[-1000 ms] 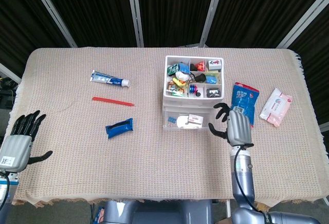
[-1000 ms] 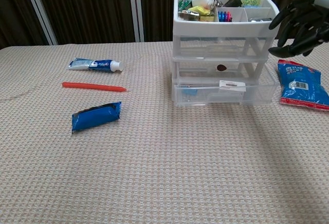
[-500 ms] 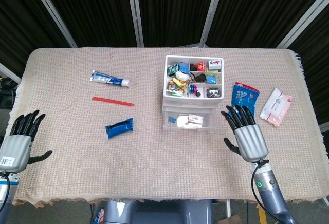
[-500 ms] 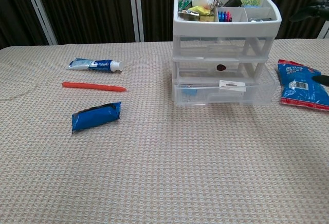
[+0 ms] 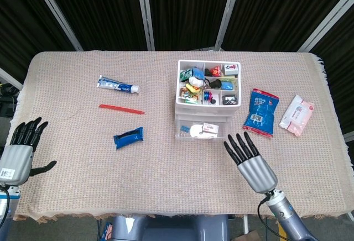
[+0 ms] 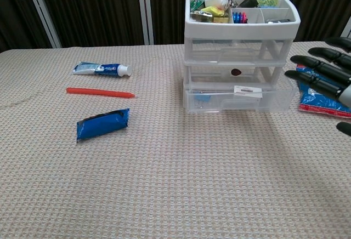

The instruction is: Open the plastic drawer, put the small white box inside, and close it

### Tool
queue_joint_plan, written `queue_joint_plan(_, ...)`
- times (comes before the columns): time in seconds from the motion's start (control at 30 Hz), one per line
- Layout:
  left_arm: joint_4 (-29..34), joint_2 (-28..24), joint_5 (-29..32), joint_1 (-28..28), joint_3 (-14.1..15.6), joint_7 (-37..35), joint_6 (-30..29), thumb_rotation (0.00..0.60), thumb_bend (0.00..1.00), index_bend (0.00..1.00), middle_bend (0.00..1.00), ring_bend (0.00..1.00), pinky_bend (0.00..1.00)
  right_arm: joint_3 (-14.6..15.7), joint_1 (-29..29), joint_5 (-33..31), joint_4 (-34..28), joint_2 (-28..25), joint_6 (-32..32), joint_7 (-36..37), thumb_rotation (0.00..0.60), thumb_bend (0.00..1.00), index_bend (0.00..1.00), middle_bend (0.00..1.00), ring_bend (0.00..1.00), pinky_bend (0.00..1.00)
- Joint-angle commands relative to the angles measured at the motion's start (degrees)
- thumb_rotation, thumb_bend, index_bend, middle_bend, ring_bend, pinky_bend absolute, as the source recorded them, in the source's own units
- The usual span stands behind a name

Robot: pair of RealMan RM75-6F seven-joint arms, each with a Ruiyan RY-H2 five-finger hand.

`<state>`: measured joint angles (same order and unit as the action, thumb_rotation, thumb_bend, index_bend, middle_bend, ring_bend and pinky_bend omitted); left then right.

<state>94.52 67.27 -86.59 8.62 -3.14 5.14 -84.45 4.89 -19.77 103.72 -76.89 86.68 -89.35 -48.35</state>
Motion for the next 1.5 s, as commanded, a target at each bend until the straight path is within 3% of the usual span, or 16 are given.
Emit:
queue_joint_plan(0.03, -0.01, -0.05, -0.06, -0.03, -0.03, -0.30, -0.11, 0.600, 0.09, 0.07, 0.00, 0.00, 0.00, 0.39, -0.11, 1.48, 2.43, 2.97, 1.24, -2.92, 0.600, 0.19, 0.04, 0.00, 0.00, 0.00)
queue_joint_plan(0.67, 0.08, -0.13, 0.13, 0.09, -0.14, -0.83, 0.19, 0.600, 0.09, 0.07, 0.00, 0.00, 0.00, -3.11, -0.43, -2.39, 10.69, 11.28, 9.46, -12.54, 0.600, 0.20, 0.07, 0.00, 0.00, 0.00)
queue_joint_plan(1.17, 0.08, -0.27, 0.31, 0.11, -0.26, -1.18, 0.23, 0.600, 0.09, 0.07, 0.00, 0.00, 0.00, -2.25, 0.70, -1.77, 13.74, 16.05, 9.64, -13.81, 0.600, 0.20, 0.08, 0.00, 0.00, 0.00)
queue_joint_plan(1.5, 0.20, -0.23, 0.44, 0.10, -0.33, -1.12, 0.22, 0.600, 0.09, 0.07, 0.00, 0.00, 0.00, -4.23, -0.02, -3.07, 14.84, 17.86, 10.94, -14.73, 0.600, 0.20, 0.08, 0.00, 0.00, 0.00)
